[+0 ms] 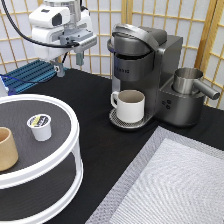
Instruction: Make coffee
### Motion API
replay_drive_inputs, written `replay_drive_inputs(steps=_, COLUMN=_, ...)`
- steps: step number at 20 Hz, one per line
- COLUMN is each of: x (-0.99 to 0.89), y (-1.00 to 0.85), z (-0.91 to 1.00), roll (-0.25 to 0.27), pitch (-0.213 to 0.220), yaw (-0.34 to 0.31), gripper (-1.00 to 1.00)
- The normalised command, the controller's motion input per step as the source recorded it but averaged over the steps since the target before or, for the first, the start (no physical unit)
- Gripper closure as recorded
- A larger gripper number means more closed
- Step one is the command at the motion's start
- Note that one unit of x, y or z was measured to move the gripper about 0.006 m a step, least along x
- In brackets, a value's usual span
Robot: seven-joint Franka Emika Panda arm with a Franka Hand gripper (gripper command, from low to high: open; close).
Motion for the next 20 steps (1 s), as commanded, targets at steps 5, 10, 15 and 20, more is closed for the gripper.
replay_drive_inputs(steps=5, x=0.17, y=0.07, z=0.18, roll=0.015, pitch=0.088, yaw=-0.042, gripper=-1.0)
replay_drive_inputs(steps=10, x=0.81, y=0.13, z=0.56, roll=-0.02, pitch=0.124, yaw=-0.073, gripper=-1.0)
replay_drive_inputs(steps=15, x=0.96, y=0.11, z=0.81, roll=-0.046, pitch=0.09, yaw=-0.047, gripper=-1.0)
replay_drive_inputs(steps=20, x=0.97, y=0.02, z=0.77, roll=-0.025, pitch=0.096, yaw=-0.042, gripper=-1.0)
